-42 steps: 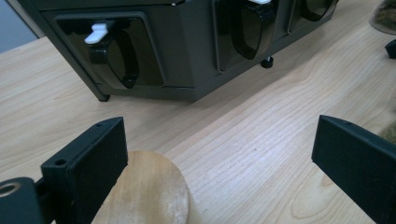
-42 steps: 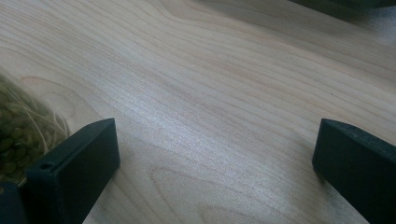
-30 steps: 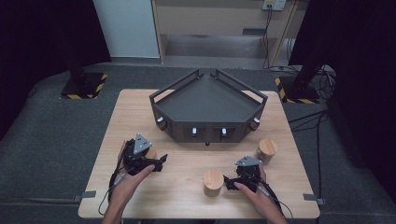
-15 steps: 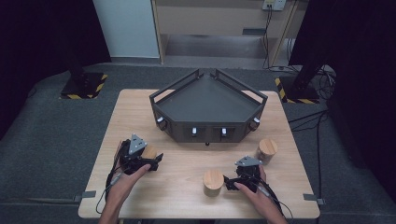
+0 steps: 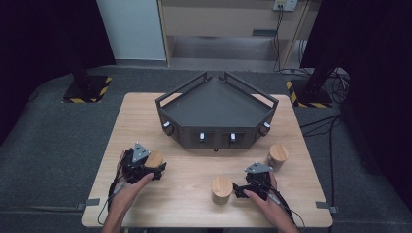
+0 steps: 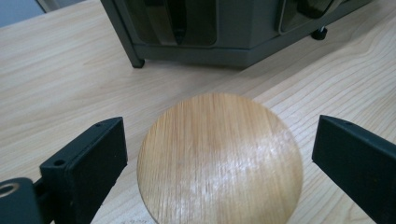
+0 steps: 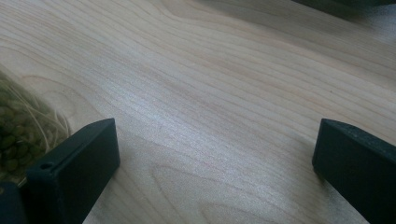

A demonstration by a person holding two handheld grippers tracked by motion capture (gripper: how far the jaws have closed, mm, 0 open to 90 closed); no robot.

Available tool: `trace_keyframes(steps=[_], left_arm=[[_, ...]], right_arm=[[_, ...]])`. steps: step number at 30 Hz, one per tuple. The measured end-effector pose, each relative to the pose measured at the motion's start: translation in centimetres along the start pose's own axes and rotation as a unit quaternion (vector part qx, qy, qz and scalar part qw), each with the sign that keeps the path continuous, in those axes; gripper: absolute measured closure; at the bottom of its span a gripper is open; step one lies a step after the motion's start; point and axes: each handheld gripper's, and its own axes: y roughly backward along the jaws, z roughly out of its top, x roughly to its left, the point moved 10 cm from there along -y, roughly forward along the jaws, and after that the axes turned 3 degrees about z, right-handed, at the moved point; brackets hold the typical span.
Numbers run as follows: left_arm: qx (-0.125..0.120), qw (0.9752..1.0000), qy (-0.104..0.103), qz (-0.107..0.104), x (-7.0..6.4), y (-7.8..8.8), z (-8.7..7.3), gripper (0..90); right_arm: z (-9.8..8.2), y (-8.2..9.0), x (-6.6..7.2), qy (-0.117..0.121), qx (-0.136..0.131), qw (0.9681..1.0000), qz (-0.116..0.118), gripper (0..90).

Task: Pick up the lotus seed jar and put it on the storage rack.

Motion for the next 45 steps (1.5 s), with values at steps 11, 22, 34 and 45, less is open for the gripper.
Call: trace_keyframes(steps=[11, 22, 34, 45], left_arm=[[0.008, 0.9999, 0.006, -0.004, 0.0, -1.0, -1.1, 2.1], [0.009, 0.9998, 0.017, -0.006, -0.1, -1.9, -2.3, 3.2], [-0.01, 0.9997, 0.023, -0.006, 0.0, -2.0, -3.3, 13.7], [-0.018, 0.9994, 0.027, -0.01, -0.1, -2.2, -3.8, 23.5]], right_arm=[[0.0, 0.0, 0.0, 0.0, 0.0, 1.0, 0.0, 0.7], [0.0, 0.0, 0.0, 0.0, 0.0, 1.0, 0.0, 0.7], [0.0, 0.0, 0.0, 0.0, 0.0, 1.0, 0.0, 0.7], [0.0, 0.0, 0.0, 0.0, 0.0, 1.0, 0.0, 0.7]])
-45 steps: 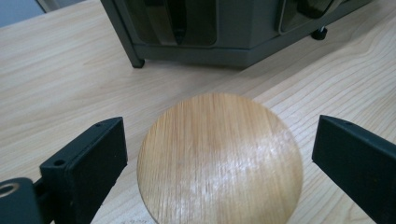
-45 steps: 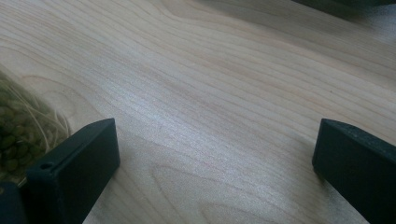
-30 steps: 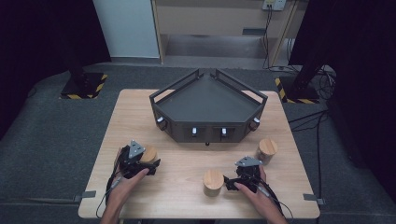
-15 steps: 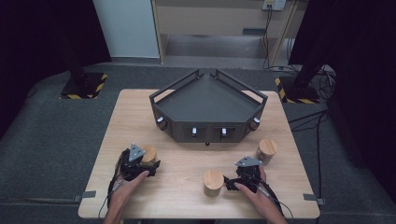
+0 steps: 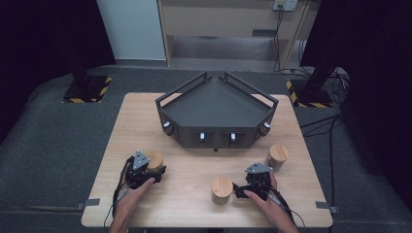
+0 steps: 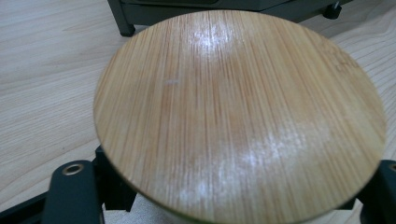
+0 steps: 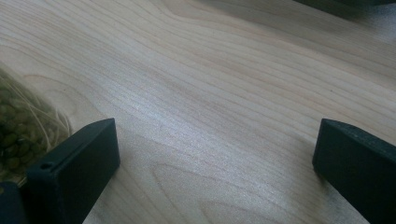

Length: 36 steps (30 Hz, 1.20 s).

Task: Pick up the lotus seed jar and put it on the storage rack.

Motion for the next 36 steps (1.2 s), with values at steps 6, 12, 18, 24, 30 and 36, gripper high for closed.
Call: trace_keyframes(steps=[6, 12, 18, 24, 30, 36], left_arm=[[-0.003, 1.0, 0.008, 0.001, 0.0, 0.0, -0.1, 24.2], [-0.018, 0.9996, 0.018, -0.007, 0.1, 0.6, 0.2, 24.2], [-0.023, 0.9996, 0.01, -0.013, 0.3, 1.3, 1.0, 24.2], [-0.014, 0.9996, -0.011, -0.021, 0.4, 1.7, 1.6, 24.2], [-0.013, 0.999, -0.029, -0.033, 0.2, 2.1, 2.5, 24.2], [-0.008, 0.9981, -0.049, -0.037, 0.2, 2.3, 3.9, 24.2]], right_arm=[[0.0, 0.0, 0.0, 0.0, 0.0, 1.0, 0.0, 0.7], [0.0, 0.0, 0.0, 0.0, 0.0, 1.0, 0.0, 0.7], [0.0, 0.0, 0.0, 0.0, 0.0, 1.0, 0.0, 0.7], [0.0, 0.0, 0.0, 0.0, 0.0, 1.0, 0.0, 0.7], [0.0, 0.0, 0.0, 0.0, 0.0, 1.0, 0.0, 0.7], [0.0, 0.0, 0.0, 0.0, 0.0, 1.0, 0.0, 0.7]])
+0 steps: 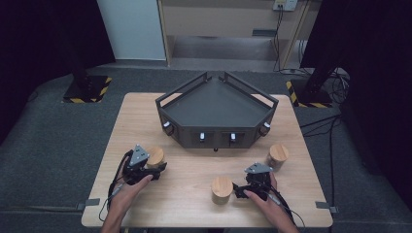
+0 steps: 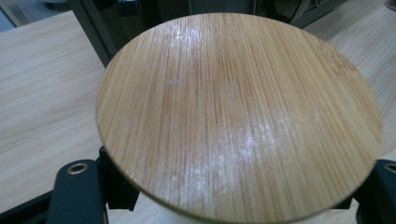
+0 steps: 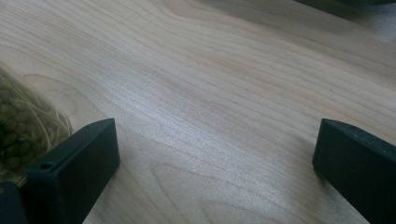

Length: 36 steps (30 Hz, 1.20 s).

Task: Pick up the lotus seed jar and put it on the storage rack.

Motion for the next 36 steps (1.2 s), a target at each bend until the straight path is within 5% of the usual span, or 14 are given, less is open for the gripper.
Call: trace_keyframes(steps=[36], left_arm=[[0.004, 0.9988, -0.047, -0.016, 0.3, -0.2, 7.2, 24.3]], right_arm=[[0.0, 0.0, 0.0, 0.0, 0.0, 1.0, 0.0, 0.6]])
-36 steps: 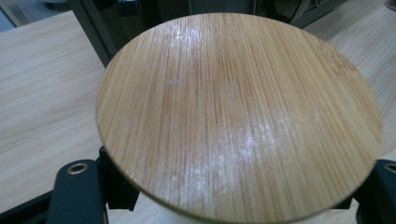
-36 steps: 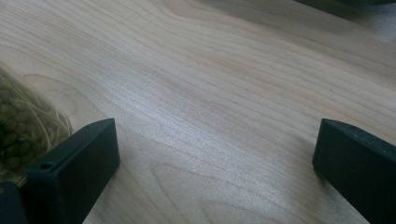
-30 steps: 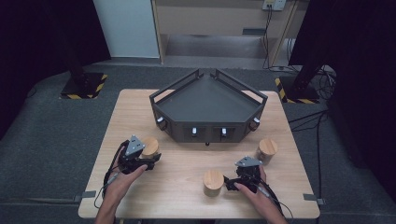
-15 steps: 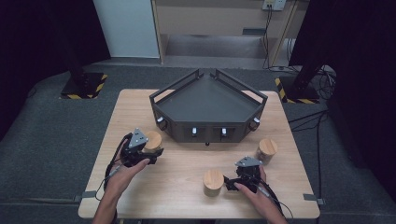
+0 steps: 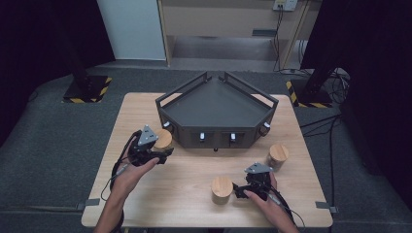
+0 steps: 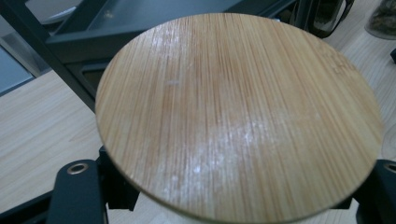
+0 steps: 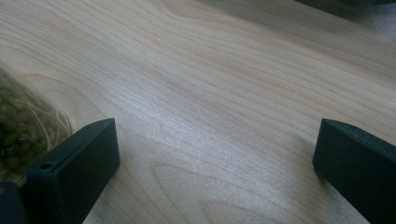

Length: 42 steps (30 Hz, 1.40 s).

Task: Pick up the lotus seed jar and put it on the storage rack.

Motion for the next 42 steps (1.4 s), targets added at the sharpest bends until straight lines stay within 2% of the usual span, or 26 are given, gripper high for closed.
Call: trace_keyframes(steps=[11, 17, 23, 33, 42], left_arm=[[-0.002, 1.0, -0.007, -0.005, 0.0, -0.1, 2.5, 24.3], [0.005, 0.9997, -0.02, -0.011, -0.1, -0.6, 3.8, 24.3], [0.004, 0.9997, -0.019, -0.016, 0.0, -0.9, 4.6, 24.3], [-0.002, 0.9998, -0.011, -0.014, 0.7, -0.7, 6.0, 24.3], [-0.004, 0.9999, -0.012, -0.011, 1.1, -0.9, 7.3, 24.3]], right_arm=[[0.0, 0.0, 0.0, 0.0, 0.0, 1.0, 0.0, 0.6], [0.0, 0.0, 0.0, 0.0, 0.0, 1.0, 0.0, 0.6], [0.0, 0.0, 0.0, 0.0, 0.0, 1.0, 0.0, 0.6], [0.0, 0.0, 0.0, 0.0, 0.0, 1.0, 0.0, 0.6], [0.0, 0.0, 0.0, 0.0, 0.0, 1.0, 0.0, 0.6]])
